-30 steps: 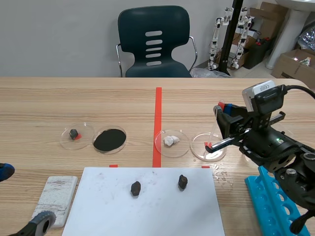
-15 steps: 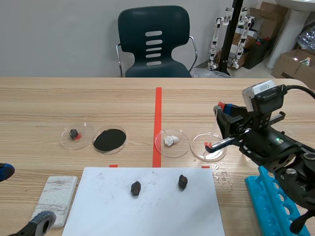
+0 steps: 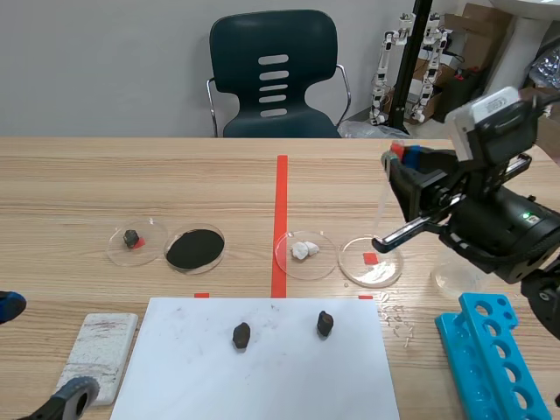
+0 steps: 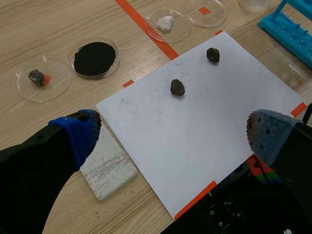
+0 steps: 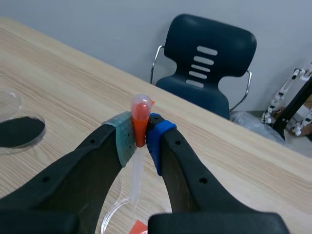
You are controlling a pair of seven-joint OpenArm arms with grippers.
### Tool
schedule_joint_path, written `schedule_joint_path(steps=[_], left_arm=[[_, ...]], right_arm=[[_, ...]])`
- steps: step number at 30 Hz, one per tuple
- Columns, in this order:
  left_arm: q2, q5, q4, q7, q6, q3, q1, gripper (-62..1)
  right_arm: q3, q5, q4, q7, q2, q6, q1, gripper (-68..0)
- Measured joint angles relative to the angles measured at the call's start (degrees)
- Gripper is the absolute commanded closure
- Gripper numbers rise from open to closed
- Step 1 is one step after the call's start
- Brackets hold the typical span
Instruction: Draw acid from the petri dish
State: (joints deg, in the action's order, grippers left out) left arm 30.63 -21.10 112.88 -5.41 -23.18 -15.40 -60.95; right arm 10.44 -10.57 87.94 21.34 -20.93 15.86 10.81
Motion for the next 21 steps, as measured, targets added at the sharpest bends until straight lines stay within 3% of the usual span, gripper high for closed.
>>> schedule_joint_path(steps=[10,13,17,21], left_arm=[[0.0,0.0,0.0,0.0,0.0,0.0,0.0,-62.3],[0.0,0.0,0.0,0.0,0.0,0.0,0.0,-62.3],[0.0,0.0,0.0,0.0,0.0,0.0,0.0,-62.3],[0.0,0.0,0.0,0.0,0.0,0.0,0.0,-62.3]], right_arm=[[-8.5,-1.5,21.6,-3.8,-1.5,0.2,17.2,-6.6],[-11.4,-1.5,26.5,-4.1,-1.4,2.7,23.6,-6.6],[-15.4,-1.5,30.7,-3.7,-1.5,8.1,31.8,-6.6],[-18.1,-1.5,32.9,-2.2,-1.5,10.4,37.6,-6.6]])
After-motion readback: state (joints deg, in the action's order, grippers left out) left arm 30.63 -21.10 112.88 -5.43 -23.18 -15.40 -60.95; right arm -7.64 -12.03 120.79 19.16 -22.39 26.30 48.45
